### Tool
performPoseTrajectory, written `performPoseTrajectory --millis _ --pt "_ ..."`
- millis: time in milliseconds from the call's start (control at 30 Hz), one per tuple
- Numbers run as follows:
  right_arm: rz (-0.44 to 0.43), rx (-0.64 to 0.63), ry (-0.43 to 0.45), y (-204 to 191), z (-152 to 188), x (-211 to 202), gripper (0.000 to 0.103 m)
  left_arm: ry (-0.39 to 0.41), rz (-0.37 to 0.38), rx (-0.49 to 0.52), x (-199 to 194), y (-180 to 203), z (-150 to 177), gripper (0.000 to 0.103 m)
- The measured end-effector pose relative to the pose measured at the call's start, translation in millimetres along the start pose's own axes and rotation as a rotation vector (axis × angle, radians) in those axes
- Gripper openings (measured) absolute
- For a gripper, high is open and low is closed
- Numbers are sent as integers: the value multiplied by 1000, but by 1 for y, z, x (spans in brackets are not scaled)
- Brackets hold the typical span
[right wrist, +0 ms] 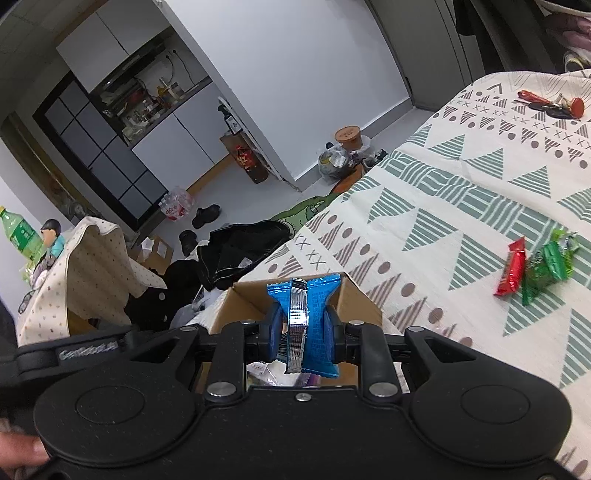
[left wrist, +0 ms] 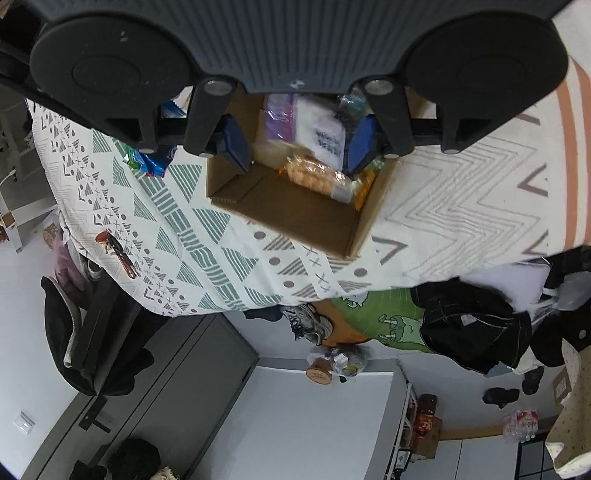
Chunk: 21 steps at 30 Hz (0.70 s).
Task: Organize snacks
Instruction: 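Carry the white cake pack and blue packet to the box and release both, then move both tools back to the remaining candies on the bed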
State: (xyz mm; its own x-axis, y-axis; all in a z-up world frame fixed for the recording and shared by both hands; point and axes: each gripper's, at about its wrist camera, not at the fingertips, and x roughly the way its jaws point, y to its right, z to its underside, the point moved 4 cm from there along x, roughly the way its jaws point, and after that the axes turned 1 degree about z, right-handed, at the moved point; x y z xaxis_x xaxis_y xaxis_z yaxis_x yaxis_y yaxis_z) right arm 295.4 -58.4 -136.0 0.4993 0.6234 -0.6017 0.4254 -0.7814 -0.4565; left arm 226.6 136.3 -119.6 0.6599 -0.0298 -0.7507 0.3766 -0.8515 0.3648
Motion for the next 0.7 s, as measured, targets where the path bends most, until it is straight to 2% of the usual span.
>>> performPoseTrajectory --millis 67,167,233,533,700 --pt "-10 2 -6 -5 -2 5 23 2 5 -5 -4 -2 -4 58" --pt "-18 2 3 -13 -5 8 31 6 3 -2 -10 -5 -9 60" --pt "-6 -9 14 -17 -7 9 57 7 -2 -2 -13 -8 -11 62" --pt "42 -26 14 -11 -5 -22 59 22 -28 -10 -31 -15 -21 81" --pt "59 -51 18 -4 -5 -48 61 16 -38 5 -41 -9 -19 83"
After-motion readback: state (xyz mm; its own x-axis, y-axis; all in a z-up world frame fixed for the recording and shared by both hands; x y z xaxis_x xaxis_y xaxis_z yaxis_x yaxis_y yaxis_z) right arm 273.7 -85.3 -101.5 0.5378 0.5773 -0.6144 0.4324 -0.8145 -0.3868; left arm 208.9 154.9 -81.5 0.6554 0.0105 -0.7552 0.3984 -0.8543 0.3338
